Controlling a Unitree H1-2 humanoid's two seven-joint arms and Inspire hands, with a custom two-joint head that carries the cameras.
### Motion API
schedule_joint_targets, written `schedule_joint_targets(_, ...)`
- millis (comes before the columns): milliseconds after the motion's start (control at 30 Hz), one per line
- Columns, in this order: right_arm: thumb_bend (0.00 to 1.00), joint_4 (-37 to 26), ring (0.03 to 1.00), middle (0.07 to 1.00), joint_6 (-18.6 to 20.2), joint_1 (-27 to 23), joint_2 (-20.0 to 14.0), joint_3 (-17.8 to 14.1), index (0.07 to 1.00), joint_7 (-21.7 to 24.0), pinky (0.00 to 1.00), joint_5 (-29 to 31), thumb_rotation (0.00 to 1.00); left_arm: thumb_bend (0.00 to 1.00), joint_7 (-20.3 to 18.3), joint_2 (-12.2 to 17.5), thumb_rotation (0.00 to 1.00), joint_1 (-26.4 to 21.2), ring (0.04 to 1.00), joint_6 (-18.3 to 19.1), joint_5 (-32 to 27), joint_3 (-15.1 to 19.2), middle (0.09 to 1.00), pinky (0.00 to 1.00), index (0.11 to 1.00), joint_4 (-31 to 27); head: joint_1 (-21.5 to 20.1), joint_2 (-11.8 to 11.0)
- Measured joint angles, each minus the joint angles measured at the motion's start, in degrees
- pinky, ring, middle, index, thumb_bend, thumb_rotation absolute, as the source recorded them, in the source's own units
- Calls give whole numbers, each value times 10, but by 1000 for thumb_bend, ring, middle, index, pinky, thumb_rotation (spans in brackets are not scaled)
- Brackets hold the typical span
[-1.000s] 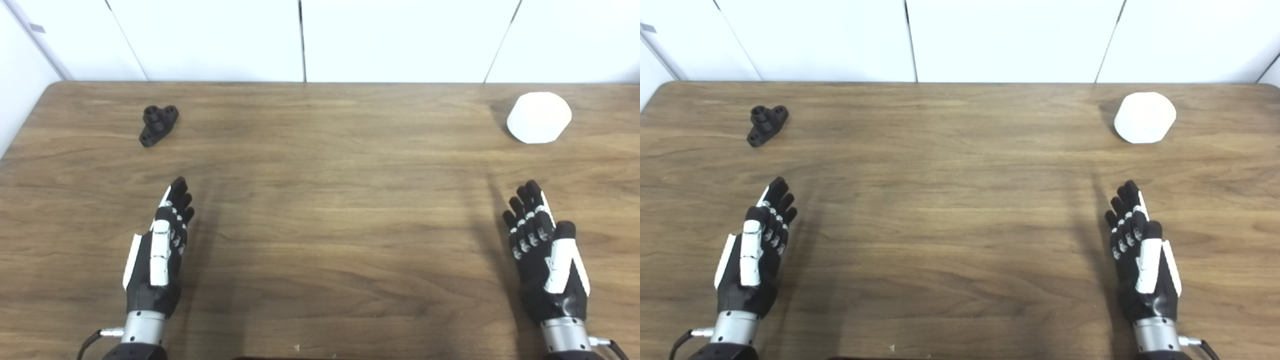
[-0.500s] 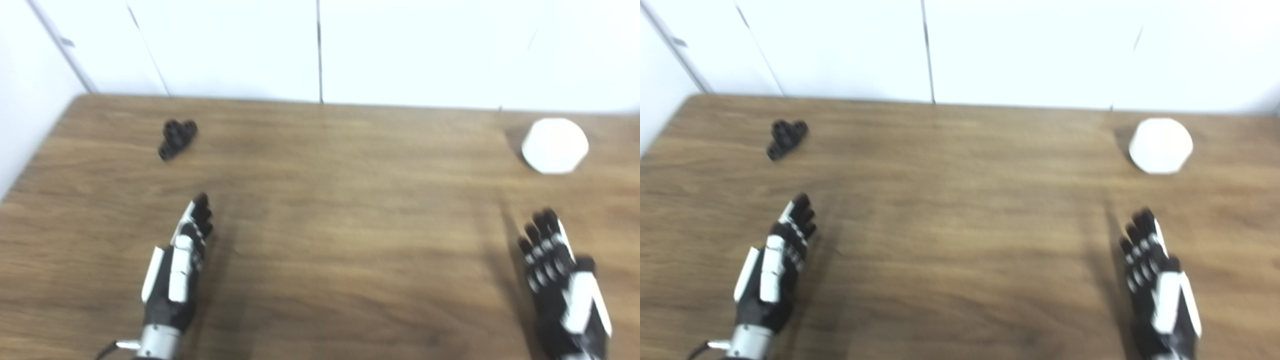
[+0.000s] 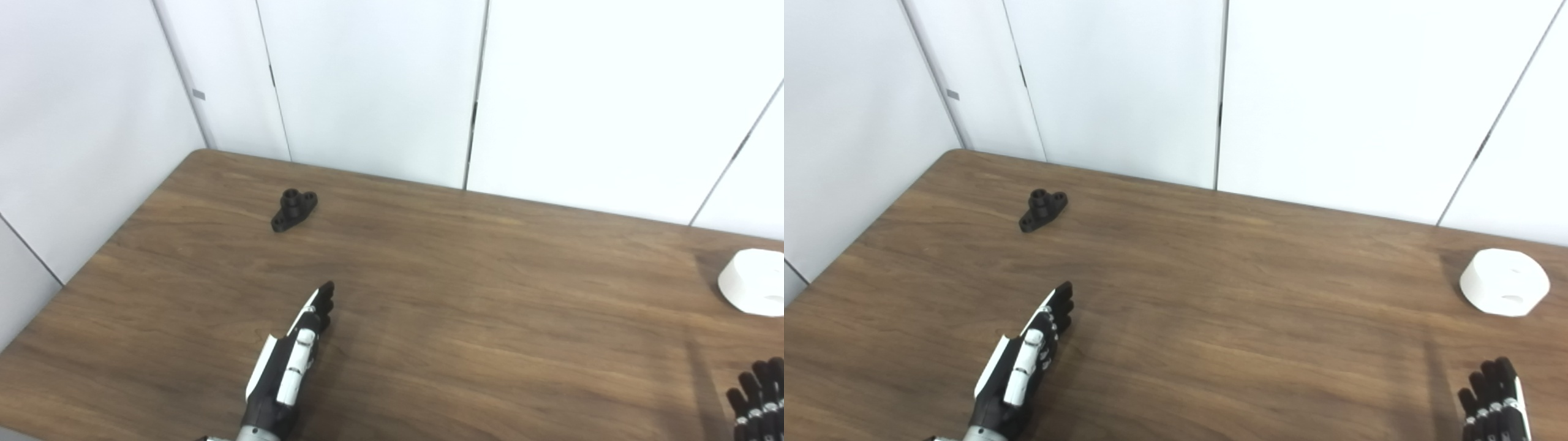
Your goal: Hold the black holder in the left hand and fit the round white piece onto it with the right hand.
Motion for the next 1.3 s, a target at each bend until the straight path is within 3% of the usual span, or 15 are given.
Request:
schedule_joint_targets(300,802,2,1000,1000,-5,0,0,-2,1000,6,1000,-2,1000,402,3,0,966,0,1000,-7,4,-7,1000,1000,978,1,-12,-3)
schedule_joint_targets(400,808,2,1000,1000,-5,0,0,-2,1000,7,1000,-3,1000,459,6,0,840,1,1000,-6,6,-6,995,1000,966,0,-18,-4)
schedule_joint_targets(567,810,1,1000,1000,-4,1,0,-2,1000,7,1000,-4,1000,445,17,2,536,5,1000,12,50,-2,999,1000,973,-15,-22,-4)
schedule_joint_targets(633,802,1,1000,1000,-4,1,0,-2,1000,7,1000,-4,1000,471,21,2,486,5,991,17,65,5,991,971,963,-26,-22,-4)
schedule_joint_targets(733,784,1,1000,1000,-4,2,0,-2,1000,7,1000,-4,1000,517,28,6,442,2,956,58,88,28,965,905,931,-58,-23,-6)
schedule_joint_targets(800,778,1,1000,1000,-5,3,0,-2,1000,7,1000,-4,1000,551,34,7,437,-8,952,85,115,44,955,913,921,-74,-25,-6)
schedule_joint_targets(967,790,2,1000,1000,-9,3,1,-2,1000,9,1000,-4,1000,679,46,20,320,-77,967,150,155,93,964,928,913,-100,-26,-5)
schedule_joint_targets(1100,785,2,1000,1000,-10,2,1,-1,1000,9,1000,-8,1000,744,47,39,296,-140,996,187,155,122,995,983,910,-97,-25,-6)
schedule_joint_targets(1200,798,2,1000,1000,-10,2,1,0,1000,9,1000,-9,1000,788,46,50,333,-172,1000,206,156,131,983,999,907,-72,-29,-5)
schedule_joint_targets(1300,792,2,1000,1000,-10,3,1,1,1000,8,1000,-12,1000,804,47,62,359,-194,948,227,177,137,939,940,882,-41,-29,-5)
